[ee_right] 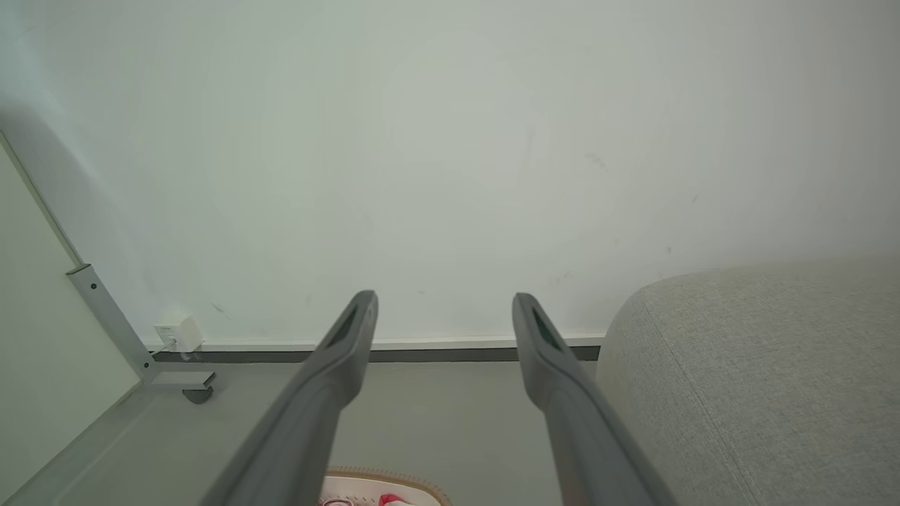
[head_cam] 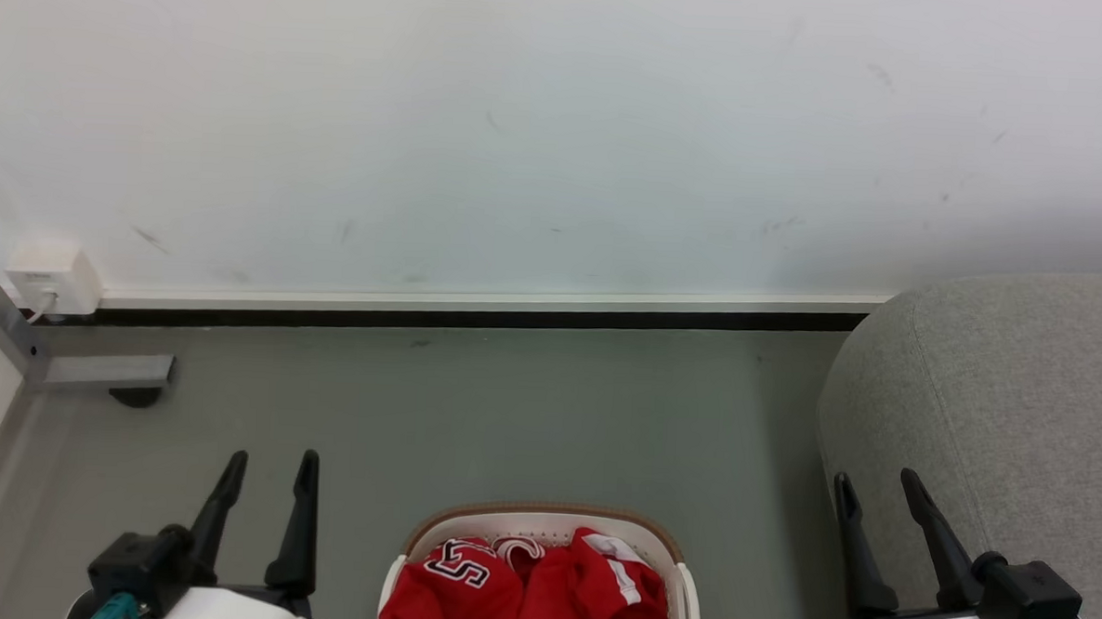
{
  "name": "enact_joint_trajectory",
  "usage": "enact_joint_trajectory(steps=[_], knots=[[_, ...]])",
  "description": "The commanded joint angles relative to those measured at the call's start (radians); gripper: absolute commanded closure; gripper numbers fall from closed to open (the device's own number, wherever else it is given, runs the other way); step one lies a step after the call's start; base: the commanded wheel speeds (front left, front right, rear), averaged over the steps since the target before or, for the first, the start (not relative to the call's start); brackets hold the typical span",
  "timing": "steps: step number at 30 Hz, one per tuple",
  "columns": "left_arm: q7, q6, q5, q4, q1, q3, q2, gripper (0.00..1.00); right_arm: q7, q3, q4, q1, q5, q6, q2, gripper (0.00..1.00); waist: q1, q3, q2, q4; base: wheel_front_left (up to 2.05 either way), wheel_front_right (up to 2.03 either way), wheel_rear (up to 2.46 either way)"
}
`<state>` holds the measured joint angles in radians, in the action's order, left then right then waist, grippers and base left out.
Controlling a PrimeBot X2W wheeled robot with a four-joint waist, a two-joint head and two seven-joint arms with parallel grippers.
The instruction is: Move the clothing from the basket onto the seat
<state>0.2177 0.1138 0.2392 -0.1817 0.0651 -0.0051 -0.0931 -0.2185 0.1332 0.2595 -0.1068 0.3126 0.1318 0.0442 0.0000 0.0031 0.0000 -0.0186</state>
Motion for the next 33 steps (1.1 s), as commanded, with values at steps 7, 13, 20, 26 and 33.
enact_joint_trajectory(steps=[7,13,20,26,33], knots=[[0.021,0.005,-0.071,0.011,0.005,0.007,0.003,0.00,-0.021,0.008,-0.011,-0.014,-0.049,-0.002,0.009,0.00,0.0000,0.001,0.0000,-0.001,0.00,0.00,0.00],[0.033,0.009,-0.113,0.008,0.006,0.011,0.005,0.00,-0.032,0.015,-0.005,-0.011,-0.088,-0.002,0.009,0.00,0.0000,0.002,0.0000,-0.002,0.00,0.00,0.00],[0.043,0.011,-0.162,0.006,0.009,0.014,0.008,0.00,-0.042,0.021,-0.020,-0.016,-0.131,-0.002,0.009,0.00,0.0000,0.004,0.0000,-0.004,0.00,0.00,0.00],[0.047,0.014,-0.168,0.005,0.005,0.017,0.013,0.00,-0.046,0.019,-0.025,-0.009,-0.131,-0.002,0.009,0.00,0.0000,0.003,0.0000,-0.003,0.00,0.00,0.00],[0.047,0.015,-0.147,-0.001,0.009,0.026,0.021,0.00,-0.046,0.015,-0.029,-0.004,-0.125,-0.002,0.009,0.00,0.0000,0.005,0.0000,-0.001,0.00,0.00,0.00]])
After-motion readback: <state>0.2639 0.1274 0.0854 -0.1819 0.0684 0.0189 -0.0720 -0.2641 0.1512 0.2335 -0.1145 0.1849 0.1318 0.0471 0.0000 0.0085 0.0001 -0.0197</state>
